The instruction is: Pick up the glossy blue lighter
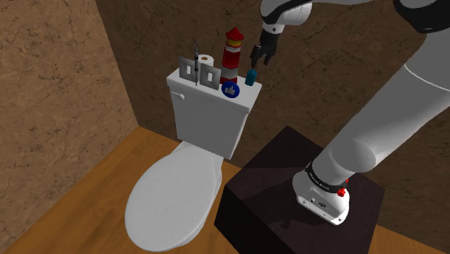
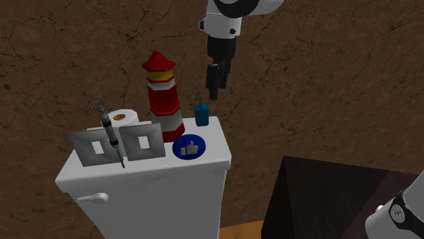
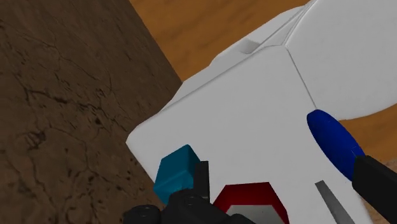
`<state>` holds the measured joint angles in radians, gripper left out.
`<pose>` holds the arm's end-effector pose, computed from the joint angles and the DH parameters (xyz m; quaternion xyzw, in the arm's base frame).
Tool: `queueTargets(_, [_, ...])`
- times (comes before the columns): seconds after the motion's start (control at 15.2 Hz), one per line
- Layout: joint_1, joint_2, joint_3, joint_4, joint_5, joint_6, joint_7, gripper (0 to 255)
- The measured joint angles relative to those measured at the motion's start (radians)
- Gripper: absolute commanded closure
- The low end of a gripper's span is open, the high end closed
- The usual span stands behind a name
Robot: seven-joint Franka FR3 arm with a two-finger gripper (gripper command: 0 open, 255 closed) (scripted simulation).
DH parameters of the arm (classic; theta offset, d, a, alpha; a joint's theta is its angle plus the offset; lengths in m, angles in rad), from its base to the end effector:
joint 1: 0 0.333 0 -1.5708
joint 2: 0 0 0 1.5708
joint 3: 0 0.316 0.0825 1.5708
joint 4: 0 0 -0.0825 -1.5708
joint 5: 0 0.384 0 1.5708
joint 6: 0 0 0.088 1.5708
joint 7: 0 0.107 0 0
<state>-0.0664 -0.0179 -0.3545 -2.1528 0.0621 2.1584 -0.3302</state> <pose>0.4901 -0.2172 0.4094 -0.9976 0.0622 -0.0210 0.0230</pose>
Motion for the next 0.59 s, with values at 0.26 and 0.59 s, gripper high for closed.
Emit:
queueTargets(0.26, [-0.023,0.144,-0.017,0.079,0.045,0.046,-0.071,0])
queueTargets(0.59, [-0.077,0.353,-0.016,0.246,0.111,0.064,-0.157,0])
